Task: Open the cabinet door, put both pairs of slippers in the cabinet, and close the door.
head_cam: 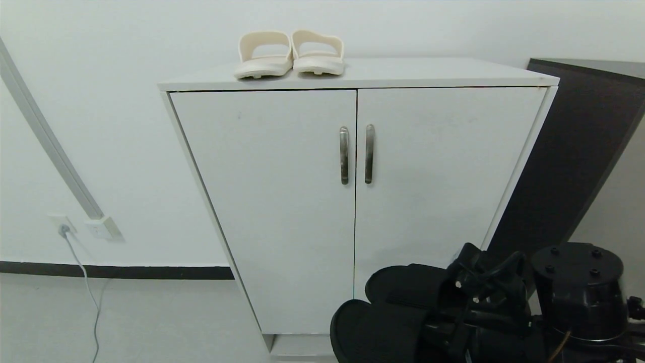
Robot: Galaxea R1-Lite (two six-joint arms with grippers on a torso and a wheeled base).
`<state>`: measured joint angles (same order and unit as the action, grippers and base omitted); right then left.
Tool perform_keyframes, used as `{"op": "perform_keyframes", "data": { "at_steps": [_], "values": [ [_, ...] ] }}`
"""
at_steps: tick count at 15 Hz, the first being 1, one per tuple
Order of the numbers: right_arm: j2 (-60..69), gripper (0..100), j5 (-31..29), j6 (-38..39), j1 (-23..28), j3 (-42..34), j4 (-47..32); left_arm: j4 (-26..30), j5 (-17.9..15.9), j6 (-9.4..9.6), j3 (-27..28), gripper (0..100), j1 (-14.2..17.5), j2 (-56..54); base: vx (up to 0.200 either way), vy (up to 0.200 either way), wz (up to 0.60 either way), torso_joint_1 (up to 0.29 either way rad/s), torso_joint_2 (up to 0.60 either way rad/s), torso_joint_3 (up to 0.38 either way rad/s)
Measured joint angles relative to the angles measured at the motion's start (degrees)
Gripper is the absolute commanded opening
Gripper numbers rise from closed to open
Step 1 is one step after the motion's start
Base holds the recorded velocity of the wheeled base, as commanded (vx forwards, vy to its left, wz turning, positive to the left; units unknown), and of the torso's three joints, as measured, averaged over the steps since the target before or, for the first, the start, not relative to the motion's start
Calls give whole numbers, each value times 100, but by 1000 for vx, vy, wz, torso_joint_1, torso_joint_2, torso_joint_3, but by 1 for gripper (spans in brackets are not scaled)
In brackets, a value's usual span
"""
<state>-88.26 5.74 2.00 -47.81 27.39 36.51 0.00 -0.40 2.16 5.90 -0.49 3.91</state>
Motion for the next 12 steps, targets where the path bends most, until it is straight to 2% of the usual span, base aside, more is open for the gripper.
{"op": "perform_keyframes", "data": {
  "at_steps": [2, 4, 6, 8, 10, 12],
  "values": [
    [4, 0, -2, -85, 0, 2, 7, 46, -224, -57, 514, 100, -28, 297, 0, 0, 0, -2, 97, 107],
    [2, 0, 2, -116, 7, -39, -6, -191, -758, -180, 700, 100, -91, 970, 0, 0, 0, 5, 85, 58],
    [2, 0, 0, -122, 5, -55, -2, -827, -1262, -273, 794, 100, -138, 1909, 0, 0, 0, 0, 0, 0],
    [4, 0, 13, -121, 5, -57, 13, -1779, -1523, -322, 914, 100, -273, 3028, 0, 0, 0, 0, 0, 0],
    [0, 0, 28, -122, 5, -46, 208, -2676, -1454, -346, 1152, 100, -745, 4136, 0, 0, 0, 0, 0, 0],
    [-2, 0, 30, -121, 5, -59, 249, -3335, -1062, -361, 1647, 100, -1657, 5237, 0, 0, 0, 0, 0, 0]
  ]
}}
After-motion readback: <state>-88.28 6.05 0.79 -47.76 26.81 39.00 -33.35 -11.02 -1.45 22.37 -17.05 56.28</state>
